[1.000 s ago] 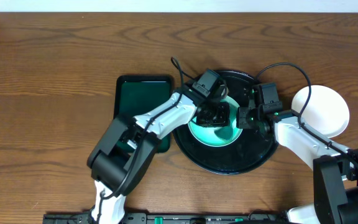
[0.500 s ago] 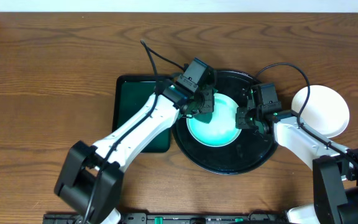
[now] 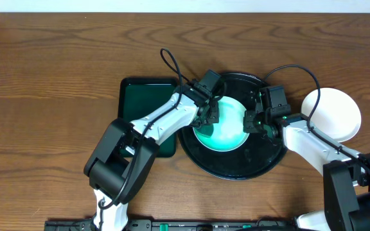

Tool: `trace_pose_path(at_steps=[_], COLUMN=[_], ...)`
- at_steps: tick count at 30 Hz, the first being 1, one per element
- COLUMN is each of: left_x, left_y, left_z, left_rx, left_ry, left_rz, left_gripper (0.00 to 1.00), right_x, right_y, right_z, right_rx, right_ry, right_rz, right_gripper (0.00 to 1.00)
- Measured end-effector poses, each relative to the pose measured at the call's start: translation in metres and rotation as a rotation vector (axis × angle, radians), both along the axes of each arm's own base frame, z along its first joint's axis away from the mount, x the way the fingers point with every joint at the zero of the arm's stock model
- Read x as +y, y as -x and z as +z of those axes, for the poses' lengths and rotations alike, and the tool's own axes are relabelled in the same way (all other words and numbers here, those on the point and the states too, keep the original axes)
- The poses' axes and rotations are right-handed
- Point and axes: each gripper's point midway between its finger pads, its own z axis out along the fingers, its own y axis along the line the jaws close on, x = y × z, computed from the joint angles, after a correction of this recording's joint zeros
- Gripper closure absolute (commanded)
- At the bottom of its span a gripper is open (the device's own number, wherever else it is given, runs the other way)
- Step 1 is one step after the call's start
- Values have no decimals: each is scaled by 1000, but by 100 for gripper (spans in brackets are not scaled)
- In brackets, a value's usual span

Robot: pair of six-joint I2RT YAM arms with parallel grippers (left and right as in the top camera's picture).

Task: Clean dirty plates on tray and stack at the side
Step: 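Scrub the plate center with the sponge in the left gripper, then carry the green sponge left and drop it onto the green tray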

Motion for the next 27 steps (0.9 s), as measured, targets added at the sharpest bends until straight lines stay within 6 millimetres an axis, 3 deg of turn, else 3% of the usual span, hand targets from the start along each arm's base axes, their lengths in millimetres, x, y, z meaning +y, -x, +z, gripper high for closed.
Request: trace_pose_path(at_steps=[5, 11, 17, 21, 25, 27], left_x=[-9, -49, -65, -53, -16, 6], left_y=[2, 15, 30, 19, 3, -1], left_z=[1, 8, 24, 61, 108, 120], left_rx=[45, 132, 191, 122, 9, -23], left_ry=[77, 301, 408, 440, 423, 387], left_rz=[-11, -96, -147, -134, -82, -44], left_gripper=[93, 93, 93, 93, 93, 93], right_x=[0, 0, 0, 1, 1, 1], right_y=[0, 0, 0, 0, 0, 1], right_z=[0, 0, 0, 0, 0, 0], right_rx=[0, 0, 0, 1, 2, 2], right_ry=[0, 0, 0, -3, -6, -6], right_rz=[0, 0, 1, 2, 4, 4], right_gripper=[99, 99, 99, 99, 99, 99])
